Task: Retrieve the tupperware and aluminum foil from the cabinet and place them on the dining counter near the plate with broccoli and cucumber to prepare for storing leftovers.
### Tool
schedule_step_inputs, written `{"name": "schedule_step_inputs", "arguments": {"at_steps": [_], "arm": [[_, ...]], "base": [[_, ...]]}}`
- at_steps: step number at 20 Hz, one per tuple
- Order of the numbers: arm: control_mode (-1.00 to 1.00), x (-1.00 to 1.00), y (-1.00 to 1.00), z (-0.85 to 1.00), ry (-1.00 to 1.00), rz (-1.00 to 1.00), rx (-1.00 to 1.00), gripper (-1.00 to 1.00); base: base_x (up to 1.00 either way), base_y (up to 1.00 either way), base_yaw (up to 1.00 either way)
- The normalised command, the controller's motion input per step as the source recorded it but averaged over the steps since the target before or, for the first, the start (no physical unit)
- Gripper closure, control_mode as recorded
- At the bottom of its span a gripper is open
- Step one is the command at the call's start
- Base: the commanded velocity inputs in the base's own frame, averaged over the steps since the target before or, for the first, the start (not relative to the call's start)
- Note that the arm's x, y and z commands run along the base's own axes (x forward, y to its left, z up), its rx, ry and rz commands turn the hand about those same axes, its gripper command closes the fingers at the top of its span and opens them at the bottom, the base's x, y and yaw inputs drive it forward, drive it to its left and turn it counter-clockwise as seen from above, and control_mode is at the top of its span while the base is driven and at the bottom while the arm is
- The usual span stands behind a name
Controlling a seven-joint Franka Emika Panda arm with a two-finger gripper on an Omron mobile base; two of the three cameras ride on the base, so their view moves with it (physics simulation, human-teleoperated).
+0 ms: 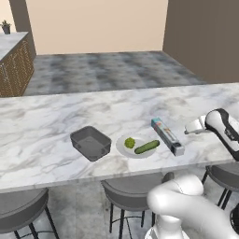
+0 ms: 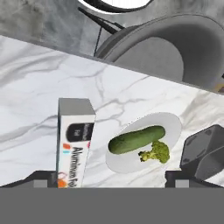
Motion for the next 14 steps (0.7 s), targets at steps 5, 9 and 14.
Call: {"name": "schedule_step_inputs", "arguments": {"at_steps": [5, 9, 14], "arm": [[-1.0, -0.95, 0.2, 0.72, -0.04, 0.04, -0.15, -1.0], [-1.0, -0.8, 0.09, 1.0, -0.11, 0.01, -0.13, -1.0], [-1.0, -1.0, 0.08, 1.0, -0.15, 0.0, -0.13, -1.0]], "base": [[0.0, 0.0, 0.0], [0.0, 0.0, 0.0], [0.0, 0.0, 0.0]]}}
